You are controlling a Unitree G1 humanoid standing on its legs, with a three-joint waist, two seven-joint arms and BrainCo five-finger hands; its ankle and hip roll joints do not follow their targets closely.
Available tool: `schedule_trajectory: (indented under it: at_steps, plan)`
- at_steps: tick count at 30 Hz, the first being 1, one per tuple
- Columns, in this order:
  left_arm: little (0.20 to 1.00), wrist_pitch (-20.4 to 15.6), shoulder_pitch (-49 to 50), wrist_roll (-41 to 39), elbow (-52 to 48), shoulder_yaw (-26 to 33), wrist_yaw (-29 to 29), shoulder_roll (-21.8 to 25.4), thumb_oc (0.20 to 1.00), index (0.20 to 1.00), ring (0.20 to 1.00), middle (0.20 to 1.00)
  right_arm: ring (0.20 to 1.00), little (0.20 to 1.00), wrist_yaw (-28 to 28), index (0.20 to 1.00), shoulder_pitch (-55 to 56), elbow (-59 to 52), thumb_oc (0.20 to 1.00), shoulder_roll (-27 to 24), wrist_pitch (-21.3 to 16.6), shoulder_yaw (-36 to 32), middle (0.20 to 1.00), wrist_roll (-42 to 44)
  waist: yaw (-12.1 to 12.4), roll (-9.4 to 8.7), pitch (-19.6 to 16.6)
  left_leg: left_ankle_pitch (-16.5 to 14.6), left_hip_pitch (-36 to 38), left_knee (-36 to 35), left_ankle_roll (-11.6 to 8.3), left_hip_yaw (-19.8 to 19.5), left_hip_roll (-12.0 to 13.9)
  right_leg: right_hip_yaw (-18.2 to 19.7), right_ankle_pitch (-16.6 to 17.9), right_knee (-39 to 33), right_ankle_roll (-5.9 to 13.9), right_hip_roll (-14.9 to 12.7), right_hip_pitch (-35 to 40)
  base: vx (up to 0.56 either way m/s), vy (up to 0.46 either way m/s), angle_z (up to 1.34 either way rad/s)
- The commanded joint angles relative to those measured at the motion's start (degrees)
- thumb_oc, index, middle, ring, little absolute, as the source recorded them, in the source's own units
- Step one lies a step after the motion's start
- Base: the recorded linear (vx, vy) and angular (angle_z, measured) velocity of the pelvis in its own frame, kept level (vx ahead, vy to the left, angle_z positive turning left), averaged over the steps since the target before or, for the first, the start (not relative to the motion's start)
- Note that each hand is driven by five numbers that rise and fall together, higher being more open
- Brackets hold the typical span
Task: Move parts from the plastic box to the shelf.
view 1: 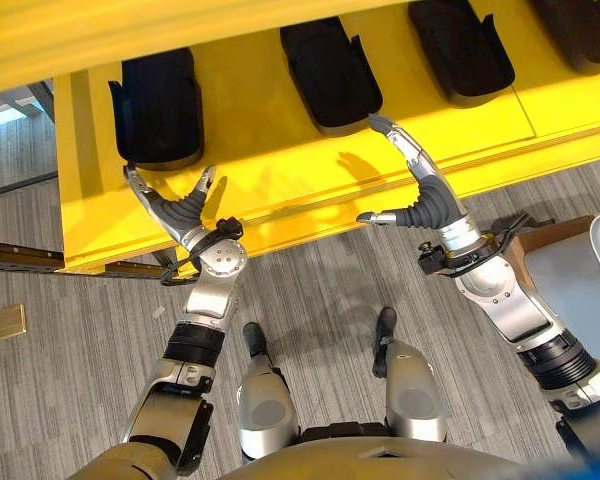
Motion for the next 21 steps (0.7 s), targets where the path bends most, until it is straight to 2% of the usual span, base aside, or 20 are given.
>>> schedule_trajectory:
  at_steps: [1, 5, 11, 12, 14, 17, 18, 20, 21]
  plan:
    - [1.0, -3.2, -0.7, 2.6, -0.4, 1.8, 6.3, 1.4, 1.0, 1.0, 1.0, 1.0, 1.0, 1.0, -0.5, 1.0, -1.3, -6.4, 1.0, 0.0, -2.2, -1.8, 1.0, 0.1, -1.3, -1.21, -2.3, 0.9, -0.7, 0.4, -2.51, -0.2, 2.8, 3.5, -4.9, 1.9, 0.54, 0.4, 1.7, 0.0, 0.0, 0.0]
    - [1.0, -5.6, 0.6, 2.0, -2.3, 3.9, 12.4, 0.6, 1.0, 1.0, 1.0, 1.0, 1.0, 1.0, -2.1, 1.0, -0.3, -6.5, 1.0, 0.5, -2.3, -1.2, 1.0, -1.4, -0.8, -1.13, -2.3, 0.5, -0.8, 0.8, -2.26, -0.7, 2.4, 3.3, -5.2, 1.9, 0.47, 0.1, 2.1, 0.01, -0.019, 0.0]
    - [1.0, -5.2, 3.4, 4.0, -5.1, 5.1, 9.2, -0.1, 1.0, 1.0, 1.0, 1.0, 1.0, 1.0, -3.7, 1.0, 0.1, -6.5, 1.0, 0.5, -1.6, -0.7, 1.0, -2.2, 0.1, -1.39, -2.4, -0.1, -0.7, 1.4, -2.11, -1.2, 1.9, 2.6, -5.4, 1.8, 0.41, -0.4, 3.1, 0.01, -0.016, 0.01]
    - [1.0, -2.6, 2.9, 7.8, -5.0, 4.1, 6.7, 0.7, 1.0, 1.0, 1.0, 1.0, 1.0, 1.0, -3.4, 1.0, 0.8, -6.2, 1.0, 0.0, -2.4, -0.8, 1.0, -1.6, -0.1, -1.39, -2.8, -0.2, -0.4, 1.4, -1.97, -0.9, 1.9, 2.5, -5.4, 1.6, 0.48, -0.6, 3.6, 0.03, 0.003, 0.02]
    - [1.0, -0.8, 2.1, 7.6, -4.6, 3.3, 4.9, 1.3, 1.0, 1.0, 1.0, 1.0, 1.0, 1.0, -3.0, 1.0, 0.7, -5.9, 1.0, -0.3, -2.8, -0.8, 1.0, -1.0, -0.4, -1.24, -2.9, -0.2, -0.2, 1.4, -1.98, -0.7, 1.9, 2.6, -5.3, 1.5, 0.58, -0.6, 3.8, 0.04, 0.025, 0.01]
    - [1.0, 1.2, -0.2, 13.5, -2.1, 1.8, 2.8, 3.8, 1.0, 1.0, 1.0, 1.0, 1.0, 1.0, -1.9, 1.0, 0.1, -5.7, 1.0, -0.6, -2.8, -0.5, 1.0, -0.5, -1.2, -0.92, -3.2, -0.5, -0.1, 1.7, -1.92, -0.1, 1.8, 3.1, -5.5, 1.6, 0.7, -0.6, 3.7, 0.02, 0.041, 0.01]
    - [1.0, 1.7, -1.0, 13.7, -1.7, 1.3, 1.9, 4.9, 1.0, 1.0, 1.0, 1.0, 1.0, 1.0, -1.5, 1.0, 0.1, -5.7, 1.0, -0.7, -2.9, -0.7, 1.0, -0.4, -1.3, -0.78, -3.2, -0.6, -0.3, 1.9, -1.86, 0.1, 1.9, 3.3, -5.4, 1.6, 0.69, -0.5, 3.5, 0.02, 0.054, -0.02]
    - [1.0, 4.9, -3.3, 13.0, 1.5, -0.3, -1.5, 7.8, 1.0, 1.0, 1.0, 1.0, 1.0, 1.0, -0.1, 1.0, -1.0, -5.3, 1.0, -1.3, -3.0, -0.4, 1.0, 0.1, -2.1, -0.27, -3.0, -1.0, -0.1, 2.2, -1.82, 0.4, 1.5, 3.8, -5.8, 2.2, 0.72, -0.5, 3.3, 0.0, 0.072, -0.02]
    - [1.0, 5.0, -3.4, 12.8, 1.6, -0.4, -1.7, 8.0, 1.0, 1.0, 1.0, 1.0, 1.0, 1.0, 0.0, 1.0, -1.2, -5.3, 1.0, -1.3, -2.9, -0.4, 1.0, 0.1, -2.0, -0.2, -3.0, -0.9, -0.3, 2.1, -1.77, 0.4, 1.5, 3.8, -5.6, 2.0, 0.65, -0.4, 3.1, 0.0, 0.067, -0.06]
